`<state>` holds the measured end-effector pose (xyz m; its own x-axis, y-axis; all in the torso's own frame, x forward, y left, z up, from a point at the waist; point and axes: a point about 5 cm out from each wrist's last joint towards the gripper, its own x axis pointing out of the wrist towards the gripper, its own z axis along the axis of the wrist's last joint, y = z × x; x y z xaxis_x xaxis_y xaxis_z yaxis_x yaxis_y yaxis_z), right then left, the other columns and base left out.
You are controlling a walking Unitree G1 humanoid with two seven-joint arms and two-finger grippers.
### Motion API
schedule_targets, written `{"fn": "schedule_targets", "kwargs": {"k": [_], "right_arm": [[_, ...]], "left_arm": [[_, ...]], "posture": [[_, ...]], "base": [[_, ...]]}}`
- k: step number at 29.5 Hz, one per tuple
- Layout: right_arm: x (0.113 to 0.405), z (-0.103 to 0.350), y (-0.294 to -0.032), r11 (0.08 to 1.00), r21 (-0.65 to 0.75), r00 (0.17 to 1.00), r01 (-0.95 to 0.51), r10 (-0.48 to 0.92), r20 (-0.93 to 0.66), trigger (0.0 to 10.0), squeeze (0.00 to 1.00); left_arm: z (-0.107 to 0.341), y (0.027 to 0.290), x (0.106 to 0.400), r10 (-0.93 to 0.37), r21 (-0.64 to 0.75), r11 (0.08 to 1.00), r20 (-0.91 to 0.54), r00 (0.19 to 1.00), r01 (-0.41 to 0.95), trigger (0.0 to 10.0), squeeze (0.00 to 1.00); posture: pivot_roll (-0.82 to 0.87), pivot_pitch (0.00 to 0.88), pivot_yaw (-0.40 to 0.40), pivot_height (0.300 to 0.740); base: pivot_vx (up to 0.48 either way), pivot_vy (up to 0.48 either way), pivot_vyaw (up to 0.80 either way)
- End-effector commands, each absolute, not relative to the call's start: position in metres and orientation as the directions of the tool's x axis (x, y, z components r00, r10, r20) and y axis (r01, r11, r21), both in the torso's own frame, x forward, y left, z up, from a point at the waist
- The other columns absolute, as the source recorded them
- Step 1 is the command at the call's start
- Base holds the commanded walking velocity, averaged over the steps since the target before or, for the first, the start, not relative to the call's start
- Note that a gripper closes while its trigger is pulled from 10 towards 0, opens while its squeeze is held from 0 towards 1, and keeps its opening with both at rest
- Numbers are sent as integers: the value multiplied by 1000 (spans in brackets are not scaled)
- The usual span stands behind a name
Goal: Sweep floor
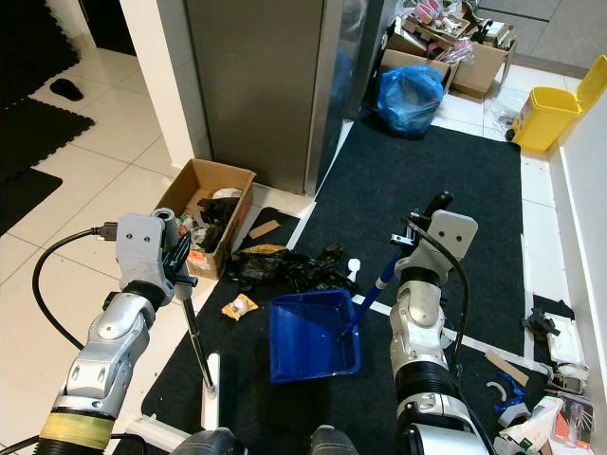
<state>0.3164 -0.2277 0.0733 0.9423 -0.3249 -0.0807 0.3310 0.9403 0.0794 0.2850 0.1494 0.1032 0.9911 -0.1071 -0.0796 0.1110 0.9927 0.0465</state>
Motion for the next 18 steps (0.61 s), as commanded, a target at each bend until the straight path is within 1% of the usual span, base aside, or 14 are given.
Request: {"fn": "schedule_targets", "kwargs": {"k": [1, 18], "right_arm": [[319, 82, -230, 935, 101, 941, 340, -337, -39, 10000, 0], [318, 80, -230, 932, 83, 935, 353, -351, -45, 10000, 0]], "left_arm": [[105, 148, 286, -112, 53, 992, -72, 991, 116, 10000, 0], [103, 148, 285, -112, 55, 992, -75, 991, 117, 10000, 0]], "posture": [[107, 62, 0, 740], [106, 58, -1, 740]], "base": [[0, 0, 0], [0, 0, 0]]}}
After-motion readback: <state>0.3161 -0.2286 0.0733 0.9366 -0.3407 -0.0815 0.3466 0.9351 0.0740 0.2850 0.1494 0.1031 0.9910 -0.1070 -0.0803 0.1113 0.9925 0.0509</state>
